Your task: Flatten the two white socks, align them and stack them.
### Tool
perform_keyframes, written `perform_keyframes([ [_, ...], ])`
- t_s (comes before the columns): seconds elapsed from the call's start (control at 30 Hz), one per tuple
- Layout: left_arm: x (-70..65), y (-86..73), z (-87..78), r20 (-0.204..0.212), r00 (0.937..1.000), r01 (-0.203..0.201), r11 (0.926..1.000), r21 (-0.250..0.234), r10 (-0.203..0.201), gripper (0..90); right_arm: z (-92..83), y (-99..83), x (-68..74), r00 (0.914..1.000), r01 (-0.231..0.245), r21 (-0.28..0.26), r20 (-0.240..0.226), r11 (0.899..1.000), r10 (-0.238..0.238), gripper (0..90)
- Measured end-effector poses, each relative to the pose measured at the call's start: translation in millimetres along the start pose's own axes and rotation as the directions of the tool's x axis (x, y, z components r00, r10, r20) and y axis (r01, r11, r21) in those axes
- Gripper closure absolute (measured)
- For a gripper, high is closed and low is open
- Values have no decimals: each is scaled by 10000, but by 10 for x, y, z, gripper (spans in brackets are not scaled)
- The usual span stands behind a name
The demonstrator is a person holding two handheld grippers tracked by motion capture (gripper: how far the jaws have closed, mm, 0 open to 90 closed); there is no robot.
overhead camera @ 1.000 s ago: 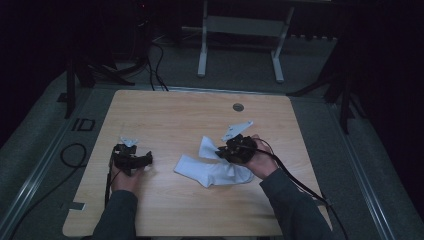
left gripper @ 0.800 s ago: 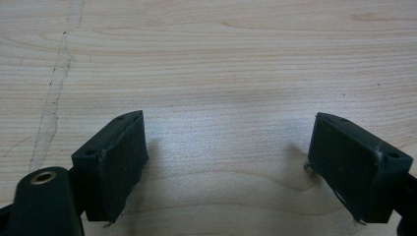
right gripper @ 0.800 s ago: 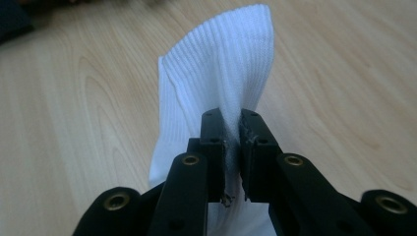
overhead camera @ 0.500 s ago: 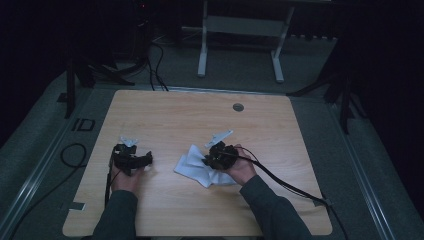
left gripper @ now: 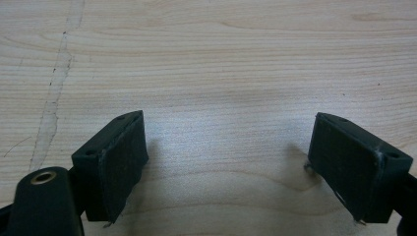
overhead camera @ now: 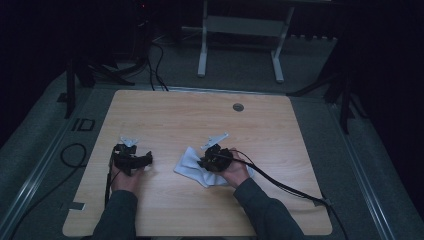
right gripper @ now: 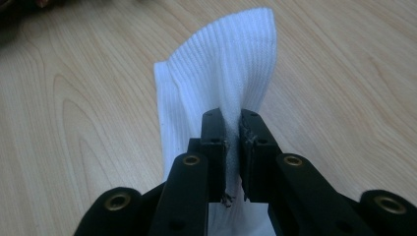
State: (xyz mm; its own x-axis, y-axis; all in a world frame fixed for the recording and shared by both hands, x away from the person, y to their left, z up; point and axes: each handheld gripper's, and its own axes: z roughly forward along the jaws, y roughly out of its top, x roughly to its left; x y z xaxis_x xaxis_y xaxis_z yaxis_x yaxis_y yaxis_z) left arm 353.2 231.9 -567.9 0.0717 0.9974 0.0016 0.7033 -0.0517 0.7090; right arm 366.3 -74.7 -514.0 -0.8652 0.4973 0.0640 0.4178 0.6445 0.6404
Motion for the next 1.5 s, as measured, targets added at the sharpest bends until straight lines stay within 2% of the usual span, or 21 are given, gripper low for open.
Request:
perform_keyframes([
  [0.3,0,0,-1,-7,10000,-4,10000,13,4,149,73,-3,-17,9988,-239,-314,-425,9992,225,819],
  [0.33,0,0,-1,-5,10000,-1,10000,12,1,148,85,-4,-17,9981,-308,-369,-553,9988,287,807],
  [0.4,0,0,-1,-5,10000,-5,10000,13,5,149,111,-6,-23,9941,-348,-518,-1043,9980,292,676],
  [0.47,0,0,-1,-5,10000,-5,10000,13,5,149,119,-4,-26,9934,-386,-626,-1103,9973,315,676],
  [0.5,0,0,-1,0,10000,-2,10000,5,2,149,107,3,-44,9953,-527,-764,-856,9957,461,577],
  [0.53,0,0,-1,0,10000,-2,10000,8,2,149,95,7,-52,9958,-569,-793,-764,9952,508,558],
  [0.67,-3,1,-1,-31,10000,-8,10000,20,8,148,6,29,-61,9996,-240,-771,-166,9967,228,509],
  [0.8,-41,5,-3,-84,9999,61,10000,-54,-62,168,-95,34,-74,9964,183,-340,839,9993,-154,496],
  [0.83,-59,6,-13,-5,10000,3,9999,-111,-3,211,-131,37,-77,9942,278,-221,1049,9994,-253,494],
  [0.9,-98,13,-48,76,9999,-112,9999,-68,112,389,-187,41,-79,9892,438,5,1402,9990,-434,493],
  [0.97,-137,13,-80,173,9995,-270,9996,47,269,494,-238,44,-86,9842,604,208,1655,9980,-630,489],
  [1.07,-167,10,-119,378,9977,-559,9984,122,554,619,-300,33,-97,9846,637,220,1618,9977,-664,486],
  [1.17,-166,17,-154,815,9955,-482,9988,43,477,730,-337,-4,-122,9848,514,241,1650,9984,-546,486],
  [1.3,-222,27,-234,1384,9885,-579,9980,-248,608,828,-384,-66,-167,9817,500,416,1820,9979,-567,484],
  [1.4,-254,26,-265,1533,9853,-710,9970,-307,749,869,-435,-107,-194,9788,481,552,1964,9973,-580,484],
  [1.43,-291,25,-299,1700,9817,-806,9960,-377,858,880,-452,-119,-203,9774,446,601,2039,9972,-560,482],
  [1.5,-325,26,-334,1837,9786,-852,9951,-505,931,893,-491,-141,-216,9745,527,691,2144,9962,-664,488],
])
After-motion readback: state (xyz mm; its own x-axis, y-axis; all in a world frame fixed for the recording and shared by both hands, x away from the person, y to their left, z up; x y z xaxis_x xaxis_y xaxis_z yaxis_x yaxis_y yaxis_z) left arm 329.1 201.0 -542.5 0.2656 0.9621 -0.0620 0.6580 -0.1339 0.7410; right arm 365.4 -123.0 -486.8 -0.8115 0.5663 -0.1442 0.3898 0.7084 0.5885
